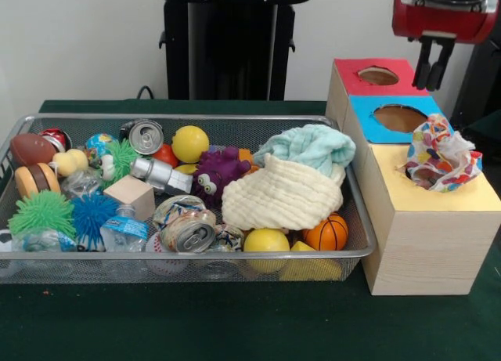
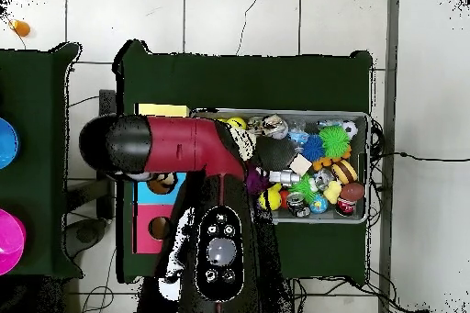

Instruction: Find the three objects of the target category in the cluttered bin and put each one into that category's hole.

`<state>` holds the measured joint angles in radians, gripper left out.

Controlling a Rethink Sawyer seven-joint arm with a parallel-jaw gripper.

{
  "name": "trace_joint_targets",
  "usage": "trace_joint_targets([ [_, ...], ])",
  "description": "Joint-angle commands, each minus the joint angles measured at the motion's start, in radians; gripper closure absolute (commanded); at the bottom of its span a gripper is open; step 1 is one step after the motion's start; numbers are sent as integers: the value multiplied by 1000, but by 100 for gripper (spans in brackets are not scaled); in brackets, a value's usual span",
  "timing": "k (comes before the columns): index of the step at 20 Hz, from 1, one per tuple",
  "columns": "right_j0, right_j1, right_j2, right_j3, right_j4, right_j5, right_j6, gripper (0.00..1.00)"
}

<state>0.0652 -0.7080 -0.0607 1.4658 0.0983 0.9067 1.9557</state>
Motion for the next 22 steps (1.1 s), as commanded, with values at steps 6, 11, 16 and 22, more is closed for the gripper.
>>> trace_joint_targets([
  [6,-6,-47,38,77,-10,78,92,100],
  [11,-9,-21,73,82,39,24,122,100],
  [16,4,9,79,73,56,-27,144,100],
  [22,14,36,77,62,66,-64,150,100],
])
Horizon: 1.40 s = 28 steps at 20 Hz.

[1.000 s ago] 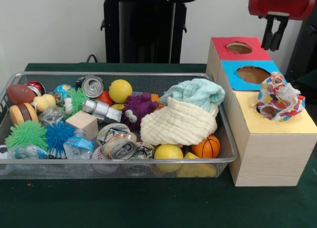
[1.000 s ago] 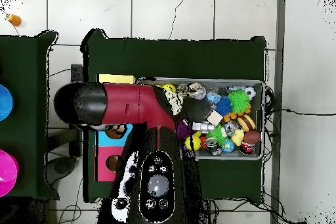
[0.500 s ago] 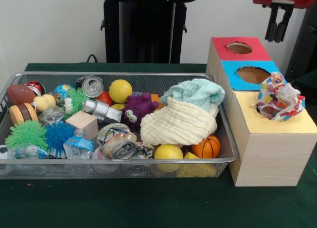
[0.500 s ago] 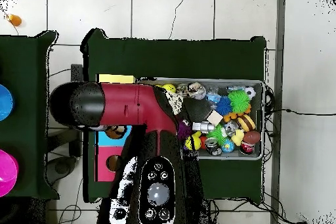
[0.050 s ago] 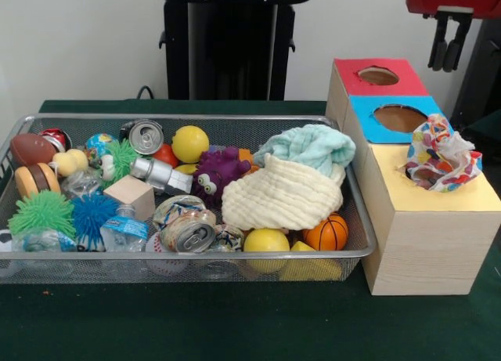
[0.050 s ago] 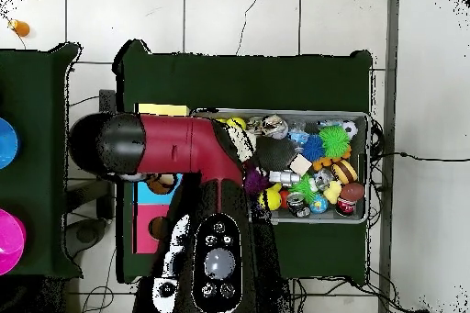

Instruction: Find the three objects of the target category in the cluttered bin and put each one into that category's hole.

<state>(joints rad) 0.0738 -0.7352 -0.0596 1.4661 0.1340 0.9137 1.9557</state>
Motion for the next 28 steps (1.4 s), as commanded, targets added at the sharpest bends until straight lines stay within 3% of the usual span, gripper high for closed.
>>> trace_joint_targets([
  [1,5,68,76,57,30,-76,147,100],
  [12,2,112,70,30,13,-160,137,100],
  [22,3,129,79,68,21,-277,142,100],
  [28,10,141,75,69,26,-297,157,100],
])
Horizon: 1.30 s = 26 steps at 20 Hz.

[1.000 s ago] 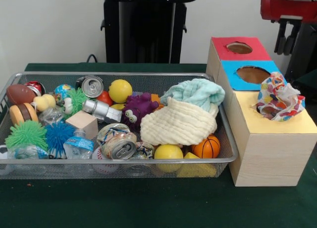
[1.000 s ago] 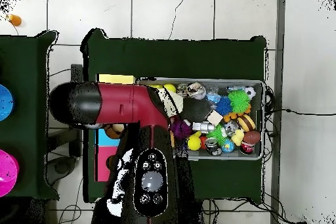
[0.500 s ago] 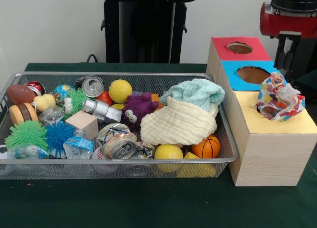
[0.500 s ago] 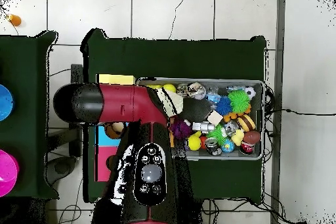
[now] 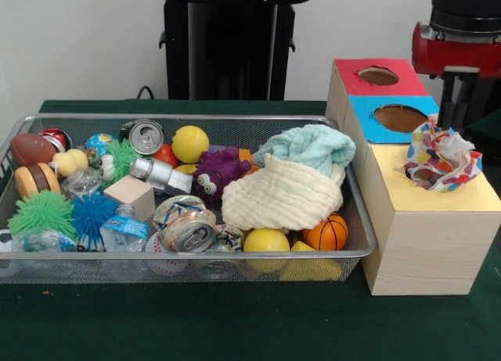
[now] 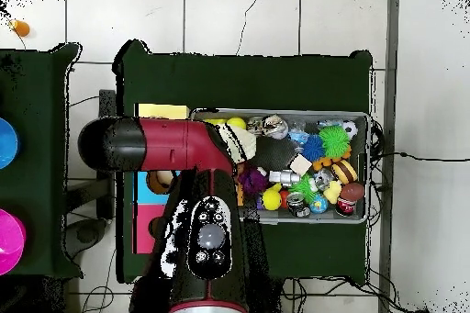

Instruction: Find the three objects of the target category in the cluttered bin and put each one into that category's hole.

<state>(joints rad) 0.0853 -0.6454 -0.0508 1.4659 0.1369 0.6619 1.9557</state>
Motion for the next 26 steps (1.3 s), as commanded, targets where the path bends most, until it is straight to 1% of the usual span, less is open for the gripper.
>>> trace_joint_targets([
  [1,0,54,66,67,25,-45,158,100],
  [5,2,71,63,55,25,-51,163,100],
  [10,-5,80,77,63,35,-65,160,100],
  [14,-7,99,79,63,33,-98,161,100],
  [20,-2,147,68,56,18,-164,167,100],
  [26,-1,181,72,48,22,-194,163,100],
])
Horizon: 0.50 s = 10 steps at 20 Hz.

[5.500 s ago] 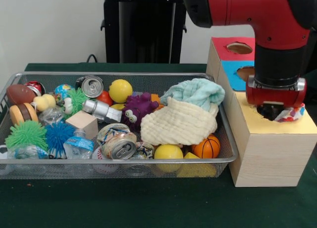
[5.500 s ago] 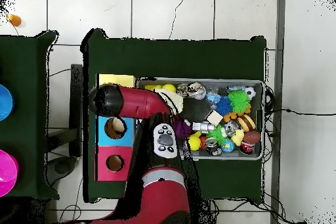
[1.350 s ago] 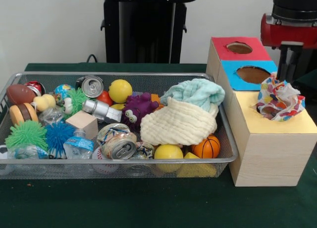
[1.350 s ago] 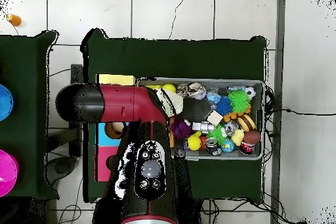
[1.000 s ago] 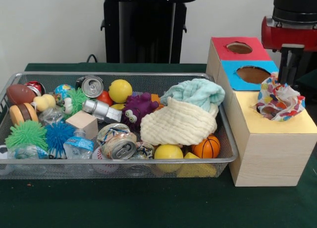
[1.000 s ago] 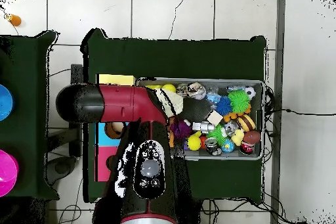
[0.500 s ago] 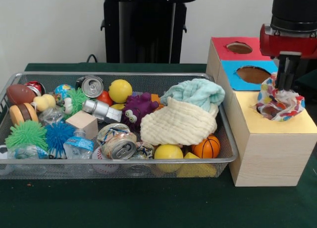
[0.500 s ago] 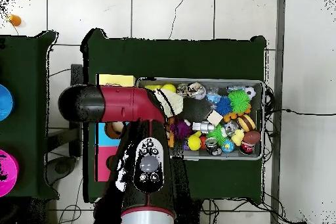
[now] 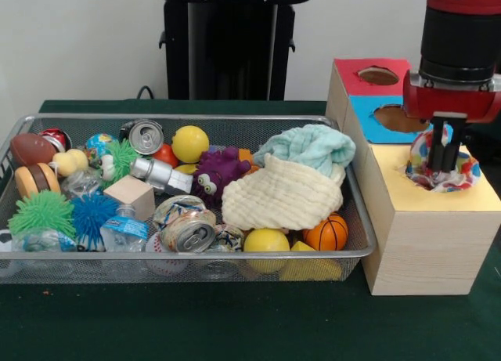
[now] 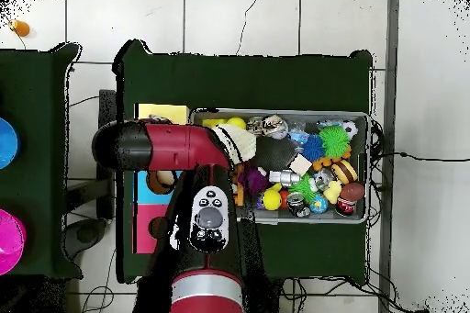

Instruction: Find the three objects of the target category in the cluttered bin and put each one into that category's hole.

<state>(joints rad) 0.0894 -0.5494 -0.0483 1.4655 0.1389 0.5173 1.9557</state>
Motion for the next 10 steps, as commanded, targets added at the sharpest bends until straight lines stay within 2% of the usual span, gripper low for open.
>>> trace_joint_targets([
  [1,-6,89,71,46,21,-49,159,100],
  [10,-13,152,67,30,3,-91,134,100],
])
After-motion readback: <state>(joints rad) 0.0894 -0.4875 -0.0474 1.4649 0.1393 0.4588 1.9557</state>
